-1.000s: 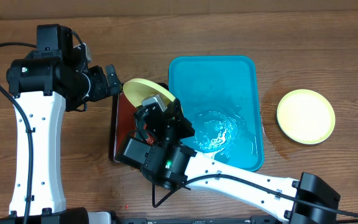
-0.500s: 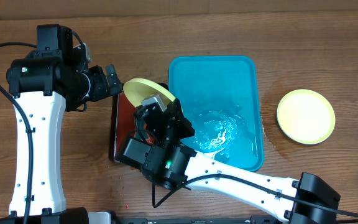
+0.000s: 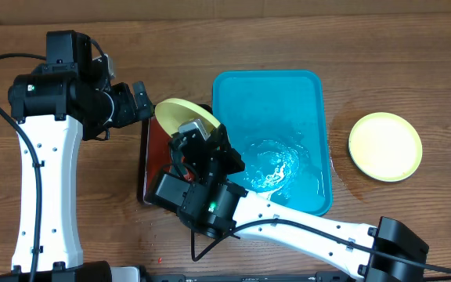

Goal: Clean dirty plates on tray and stack at the side
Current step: 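Lift the plate with the right gripper and tilt it over the black tray, then carry the plate right and stack it on the cleaned plates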

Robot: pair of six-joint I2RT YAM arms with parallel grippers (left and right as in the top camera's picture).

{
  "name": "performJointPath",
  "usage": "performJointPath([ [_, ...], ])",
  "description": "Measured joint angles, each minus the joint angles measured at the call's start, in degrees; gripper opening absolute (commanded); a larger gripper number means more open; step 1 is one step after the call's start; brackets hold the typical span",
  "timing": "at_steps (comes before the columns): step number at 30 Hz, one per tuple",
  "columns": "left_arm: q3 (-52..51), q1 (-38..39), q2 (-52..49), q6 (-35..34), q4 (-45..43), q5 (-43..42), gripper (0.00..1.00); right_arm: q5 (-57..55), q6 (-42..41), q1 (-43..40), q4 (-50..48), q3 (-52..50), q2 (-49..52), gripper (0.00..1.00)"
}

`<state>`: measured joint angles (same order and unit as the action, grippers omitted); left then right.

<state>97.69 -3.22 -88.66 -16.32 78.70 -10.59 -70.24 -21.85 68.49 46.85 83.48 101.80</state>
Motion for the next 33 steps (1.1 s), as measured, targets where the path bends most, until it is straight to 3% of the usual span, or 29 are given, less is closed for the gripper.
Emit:
performJointPath([
  [14, 0.0, 0.0, 0.0, 0.02, 0.0, -0.17, 1.0, 2.51, 0.22, -3.39, 2.03, 0.0, 0.0, 0.04],
  [22, 0.0, 0.0, 0.0, 0.02, 0.0, -0.17, 1.0, 7.93, -3.74, -4.7, 1.97, 0.0, 0.0, 0.04],
  [28, 0.0, 0.0, 0.0, 0.02, 0.0, -0.17, 1.0, 25.53, -12.11, -11.93, 1.77, 0.0, 0.0, 0.04],
  [33, 0.0, 0.0, 0.0, 0.02, 0.0, -0.17, 1.0, 48.7, -15.91, -25.57, 2.4, 0.0, -0.79, 0.04],
])
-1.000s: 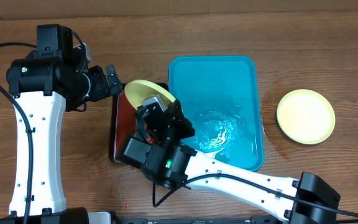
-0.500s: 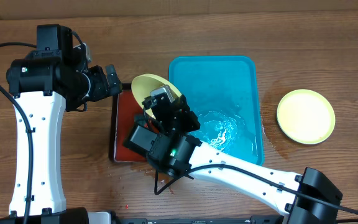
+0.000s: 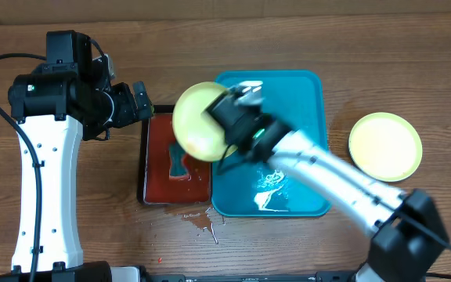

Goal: Clean dirty plates on tray and stack at the side
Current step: 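Carry the plate right and stack it on the cleaned plates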

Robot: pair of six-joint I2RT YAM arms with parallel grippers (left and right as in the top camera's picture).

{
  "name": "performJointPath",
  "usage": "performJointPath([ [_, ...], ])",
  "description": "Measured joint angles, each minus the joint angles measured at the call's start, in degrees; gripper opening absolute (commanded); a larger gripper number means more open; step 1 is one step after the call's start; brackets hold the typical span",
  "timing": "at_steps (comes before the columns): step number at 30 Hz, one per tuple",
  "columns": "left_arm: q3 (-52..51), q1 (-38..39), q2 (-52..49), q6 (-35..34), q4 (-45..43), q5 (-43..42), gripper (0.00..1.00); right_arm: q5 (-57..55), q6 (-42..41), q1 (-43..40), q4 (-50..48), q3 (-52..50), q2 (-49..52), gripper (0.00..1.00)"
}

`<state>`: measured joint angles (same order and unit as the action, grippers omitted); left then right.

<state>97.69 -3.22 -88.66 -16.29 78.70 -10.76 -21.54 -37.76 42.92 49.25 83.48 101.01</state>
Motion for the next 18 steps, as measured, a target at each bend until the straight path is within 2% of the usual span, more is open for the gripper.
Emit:
performJointPath([
  [3, 0.0, 0.0, 0.0, 0.0, 0.02, 0.0, 1.0, 10.67, -0.46, -10.25, 3.19, 0.0, -2.27, 0.04],
  [8, 0.0, 0.0, 0.0, 0.0, 0.0, 0.0, 1.0, 21.18, 1.57, -29.49, 9.16, 0.0, -9.11, 0.04],
  [10, 0.0, 0.0, 0.0, -0.02, 0.0, 0.0, 1.0, 24.2, 3.48, -40.35, 12.24, 0.22, -11.47, 0.04],
  [11, 0.0, 0.0, 0.0, 0.0, 0.02, 0.0, 1.0, 24.3, 3.72, -41.77, 12.52, 0.22, -11.69, 0.04],
  [14, 0.0, 0.0, 0.0, 0.0, 0.02, -0.02, 1.0, 26.18, 6.12, -53.2, 15.82, 0.11, -11.63, 0.04],
  [18, 0.0, 0.0, 0.0, 0.0, 0.0, 0.0, 0.99, 27.19, 7.78, -65.46, 15.65, -3.45, -10.51, 0.04],
])
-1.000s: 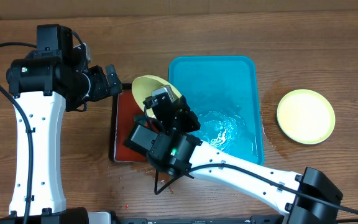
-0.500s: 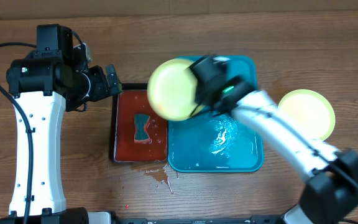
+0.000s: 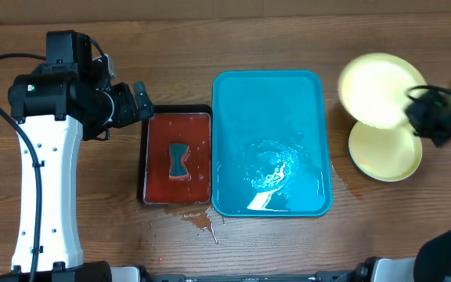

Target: Clean dirty plates on tray and stack at the side

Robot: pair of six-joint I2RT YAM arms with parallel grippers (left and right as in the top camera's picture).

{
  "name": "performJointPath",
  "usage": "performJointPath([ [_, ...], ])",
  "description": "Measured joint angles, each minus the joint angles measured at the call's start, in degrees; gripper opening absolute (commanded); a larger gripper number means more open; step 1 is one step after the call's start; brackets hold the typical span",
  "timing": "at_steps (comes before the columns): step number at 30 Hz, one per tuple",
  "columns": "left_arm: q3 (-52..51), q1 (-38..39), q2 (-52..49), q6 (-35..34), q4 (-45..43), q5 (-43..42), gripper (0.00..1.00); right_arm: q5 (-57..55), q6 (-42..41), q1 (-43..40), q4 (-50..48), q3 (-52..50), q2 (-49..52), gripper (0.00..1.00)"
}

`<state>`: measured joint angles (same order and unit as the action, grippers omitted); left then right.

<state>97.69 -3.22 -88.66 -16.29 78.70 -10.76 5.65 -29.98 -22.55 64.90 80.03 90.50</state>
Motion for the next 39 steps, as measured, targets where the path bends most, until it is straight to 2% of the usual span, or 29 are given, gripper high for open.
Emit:
performJointPath([
  [6, 0.0, 0.0, 0.0, 0.0, 0.0, 0.0, 1.0, 1.03, 0.7, -8.2, -0.66, -10.25, 2.34, 0.04],
  [7, 0.0, 0.0, 0.0, 0.0, 0.0, -0.02, 1.0, 1.2, 0.81, -8.35, -1.11, -11.61, 2.56, 0.1],
  [8, 0.0, 0.0, 0.0, -0.02, 0.0, 0.0, 1.0, 1.53, 0.76, -8.37, -1.86, -12.9, 2.71, 0.21],
  [9, 0.0, 0.0, 0.0, 0.0, 0.0, 0.0, 1.0, 1.81, 0.72, -8.28, -2.67, -13.77, 2.8, 0.39],
  [10, 0.0, 0.0, 0.0, 0.0, 0.02, -0.02, 1.0, 2.03, 0.87, -8.17, -3.37, -14.12, 2.8, 0.48],
  [11, 0.0, 0.0, 0.0, 0.0, 0.02, -0.02, 1.0, 2.43, 1.29, -8.15, -3.85, -14.14, 2.8, 0.51],
  [19, 0.0, 0.0, 0.0, 0.0, 0.0, -0.02, 1.0, 11.17, 6.73, -6.99, -0.72, -14.1, -0.5, 0.57],
  [24, 0.0, 0.0, 0.0, 0.0, 0.0, -0.11, 1.0, 20.65, 16.39, 0.55, 1.97, -14.03, -13.6, 0.59],
  [25, 0.0, 0.0, 0.0, 0.0, 0.0, -0.15, 1.0, 22.29, 18.18, 3.13, 2.29, -13.94, -16.83, 0.63],
  [26, 0.0, 0.0, 0.0, -0.02, 0.0, -0.17, 1.0, 23.67, 19.61, 5.77, 2.56, -13.81, -19.82, 0.85],
  [27, 0.0, 0.0, 0.0, 0.0, 0.02, -0.17, 1.0, 24.59, 20.28, 7.74, 2.64, -13.7, -21.88, 1.0],
  [30, 0.0, 0.0, 0.0, 0.0, 0.0, -0.17, 1.0, 26.82, 22.64, 15.1, 2.58, -13.6, -28.15, 1.0],
  [34, 0.0, 0.0, 0.0, 0.0, 0.0, -0.2, 1.0, 28.46, 21.81, 22.38, 2.64, -13.6, -31.95, 1.0],
  [39, 0.0, 0.0, 0.0, -0.02, 0.0, -0.17, 1.0, 28.94, 20.98, 26.01, 2.71, -13.6, -32.3, 1.0],
])
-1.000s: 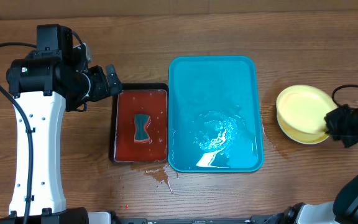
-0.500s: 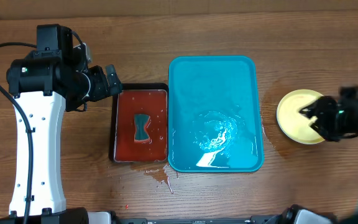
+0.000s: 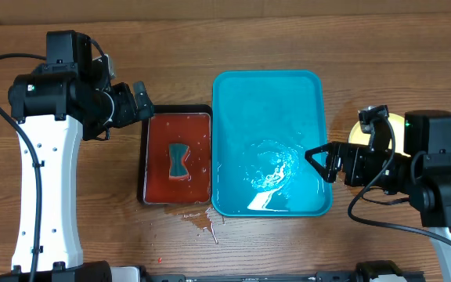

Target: Clean dirty plates on tray and stack at the side

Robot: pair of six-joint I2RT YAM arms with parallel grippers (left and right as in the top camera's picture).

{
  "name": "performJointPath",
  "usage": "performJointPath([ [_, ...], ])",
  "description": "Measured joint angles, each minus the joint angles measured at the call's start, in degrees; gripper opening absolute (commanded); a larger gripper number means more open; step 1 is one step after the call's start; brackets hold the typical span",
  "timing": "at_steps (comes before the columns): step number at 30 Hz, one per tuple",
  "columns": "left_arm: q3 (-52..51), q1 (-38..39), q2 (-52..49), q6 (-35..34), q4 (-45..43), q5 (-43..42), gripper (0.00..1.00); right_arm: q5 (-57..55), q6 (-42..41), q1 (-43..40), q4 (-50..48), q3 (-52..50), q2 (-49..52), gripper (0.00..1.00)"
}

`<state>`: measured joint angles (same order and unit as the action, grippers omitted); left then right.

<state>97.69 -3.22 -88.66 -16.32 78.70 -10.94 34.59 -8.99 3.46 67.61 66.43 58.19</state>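
Note:
The yellow plates (image 3: 349, 130) lie on the table right of the blue tray (image 3: 268, 94). My right arm covers most of them, so only bits of rim show. My right gripper (image 3: 320, 164) is open and empty, pointing left over the blue tray's right edge. A puddle of water (image 3: 272, 168) lies in the blue tray. The red tray (image 3: 198, 129) to its left holds a blue sponge (image 3: 180, 160) and no plate. My left gripper (image 3: 142, 102) hangs open just off the red tray's upper left corner.
Water is spilled on the wood (image 3: 202, 223) below the red tray, and the table is damp around the plates. The left arm's white link (image 3: 49, 196) runs down the left side. The right arm's black body (image 3: 433, 168) fills the right edge.
My right gripper held a yellow plate above the plate on the table at the right. It has let go, stands open, and now points left over the blue tray's edge. The left arm has not moved.
My right gripper first held a yellow plate over the red tray. Then it held the plate over the blue tray's upper left, then above the plate lying at the right. Now the plate is released there and the red tray holds only the sponge.

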Motion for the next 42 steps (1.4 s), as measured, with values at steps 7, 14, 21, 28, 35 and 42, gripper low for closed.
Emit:
performJointPath([
  [7, 0.0, 0.0, 0.0, 0.02, 0.02, 0.0, 1.0, -2.91, -0.02, 0.07, -5.6, -0.02, 0.17, 1.0],
  [14, 0.0, 0.0, 0.0, 0.02, 0.0, -0.02, 1.0, -12.15, -0.02, 0.07, -24.39, -3.63, -10.43, 1.0],
  [21, 0.02, 0.0, 0.0, 0.02, 0.02, -0.02, 1.0, -22.67, 0.02, -0.13, -33.51, -19.02, -32.52, 1.0],
  [28, 0.02, 0.0, 0.0, 0.02, 0.04, -0.02, 1.0, -26.47, -0.02, -1.95, -38.23, -38.47, -47.21, 1.0],
  [35, 0.02, 0.0, 0.0, 0.02, 0.02, -0.02, 1.0, -26.51, -0.48, -1.97, -49.77, -51.8, -55.01, 1.0],
  [42, 0.02, 0.0, 0.0, 0.02, 0.02, -0.02, 1.0, -26.49, -1.11, -1.97, -59.04, -59.23, -57.33, 1.0],
])
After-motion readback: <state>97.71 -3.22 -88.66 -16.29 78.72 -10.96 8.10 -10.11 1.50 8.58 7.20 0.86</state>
